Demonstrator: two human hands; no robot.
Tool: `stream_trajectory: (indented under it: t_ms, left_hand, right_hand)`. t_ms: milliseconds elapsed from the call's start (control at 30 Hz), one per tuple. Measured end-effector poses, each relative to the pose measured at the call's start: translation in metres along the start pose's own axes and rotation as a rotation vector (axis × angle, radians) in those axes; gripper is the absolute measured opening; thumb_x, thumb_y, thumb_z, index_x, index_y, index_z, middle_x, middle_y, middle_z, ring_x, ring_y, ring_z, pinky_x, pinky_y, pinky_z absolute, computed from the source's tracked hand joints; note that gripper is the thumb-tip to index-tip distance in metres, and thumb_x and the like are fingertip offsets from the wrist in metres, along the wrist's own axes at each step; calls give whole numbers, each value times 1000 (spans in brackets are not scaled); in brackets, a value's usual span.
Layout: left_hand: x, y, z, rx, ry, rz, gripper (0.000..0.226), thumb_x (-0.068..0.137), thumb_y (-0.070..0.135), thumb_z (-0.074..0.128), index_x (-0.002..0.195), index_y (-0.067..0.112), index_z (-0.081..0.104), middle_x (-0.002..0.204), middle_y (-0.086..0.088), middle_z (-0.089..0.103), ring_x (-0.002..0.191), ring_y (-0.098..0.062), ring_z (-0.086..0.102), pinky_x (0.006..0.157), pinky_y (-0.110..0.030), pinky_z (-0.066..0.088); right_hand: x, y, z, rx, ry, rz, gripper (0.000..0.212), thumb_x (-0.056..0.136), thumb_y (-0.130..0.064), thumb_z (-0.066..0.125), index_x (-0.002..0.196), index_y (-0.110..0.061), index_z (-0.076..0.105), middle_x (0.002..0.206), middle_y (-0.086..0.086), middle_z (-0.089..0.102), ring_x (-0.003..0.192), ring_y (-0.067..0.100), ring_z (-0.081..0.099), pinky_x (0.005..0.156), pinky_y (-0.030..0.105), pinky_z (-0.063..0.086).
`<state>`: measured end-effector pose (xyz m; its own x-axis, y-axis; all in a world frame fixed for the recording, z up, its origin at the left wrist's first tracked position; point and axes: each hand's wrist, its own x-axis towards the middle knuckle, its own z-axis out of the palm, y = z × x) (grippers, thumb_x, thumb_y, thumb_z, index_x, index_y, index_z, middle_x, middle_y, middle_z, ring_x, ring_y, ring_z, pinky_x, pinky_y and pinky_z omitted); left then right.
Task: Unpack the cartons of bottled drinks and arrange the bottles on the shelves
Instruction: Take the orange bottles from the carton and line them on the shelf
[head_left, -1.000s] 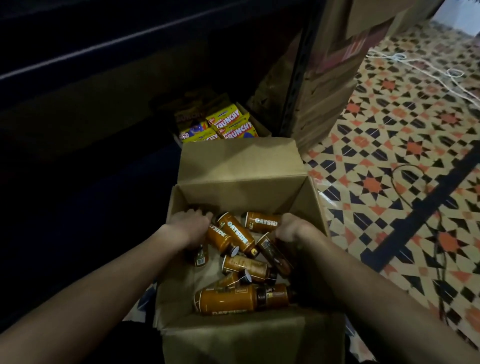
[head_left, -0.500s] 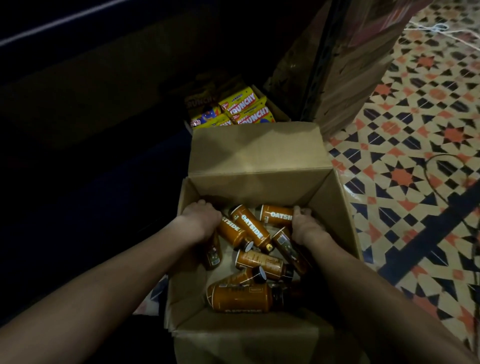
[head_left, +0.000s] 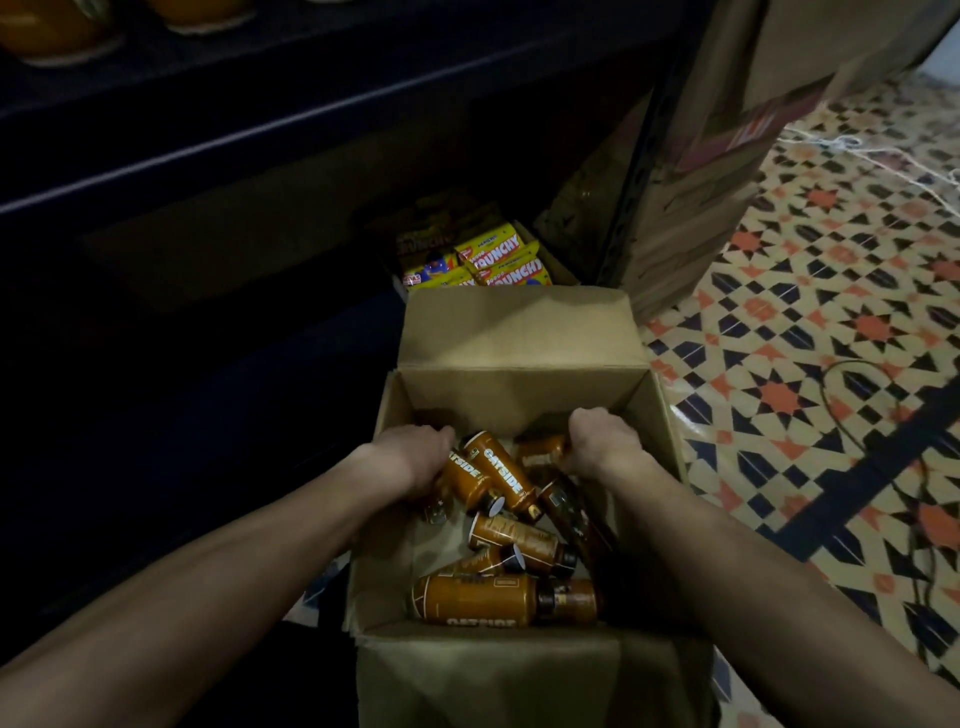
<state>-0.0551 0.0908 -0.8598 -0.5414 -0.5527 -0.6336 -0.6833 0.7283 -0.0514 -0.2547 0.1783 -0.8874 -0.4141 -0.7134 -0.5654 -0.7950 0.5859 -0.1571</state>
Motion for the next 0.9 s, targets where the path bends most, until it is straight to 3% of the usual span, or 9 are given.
stream_trajectory:
  t_ms: [133, 300, 433, 567, 733, 900]
  left_hand:
    - [-23, -9, -9, -99, 78, 6, 72, 89, 16, 69, 149, 18, 30, 124, -4, 57, 106, -19, 59, 79, -27, 48]
    - [-59, -25, -29, -397, 200, -27, 54, 90, 27, 68, 138, 22, 42, 127, -4, 57, 111, -21, 58, 94, -35, 50]
    - [-85, -42, -39, -605, 323, -50, 40, 89, 30, 69, 122, 25, 46, 115, -1, 60, 100, -17, 58, 84, -32, 49]
    - [-120, -61, -59, -703, 478, -77, 42, 88, 41, 71, 118, 22, 47, 101, 3, 62, 91, -13, 60, 77, -30, 50]
    - [-179, -79, -97, -719, 672, -126, 47, 89, 53, 64, 124, 22, 54, 103, 5, 60, 92, -10, 58, 74, -27, 46]
    - [-240, -87, -130, -683, 788, -114, 49, 91, 53, 61, 129, 25, 49, 122, 2, 61, 102, -10, 56, 79, -26, 47]
  right_hand:
    - [-28, -17, -21, 107, 75, -71, 21, 87, -22, 77, 100, -13, 63, 92, 4, 64, 85, 18, 65, 81, 34, 57]
    - [-63, -32, -53, 282, 136, -143, 29, 80, -24, 84, 96, -11, 63, 94, 6, 65, 89, 21, 65, 77, 34, 57]
    - [-93, -48, -79, 375, 233, -223, 42, 78, -33, 84, 107, -10, 64, 102, 6, 67, 93, 22, 63, 73, 35, 53]
    - [-122, -69, -105, 466, 375, -343, 42, 74, -34, 86, 102, -12, 64, 100, 3, 67, 90, 20, 65, 68, 36, 56]
    - [-158, -97, -136, 622, 454, -479, 37, 72, -36, 86, 96, -23, 61, 100, -3, 69, 93, 14, 67, 82, 43, 61]
    - [-199, -127, -174, 663, 457, -616, 37, 74, -37, 86, 103, -24, 68, 100, -4, 72, 97, 13, 68, 84, 39, 59]
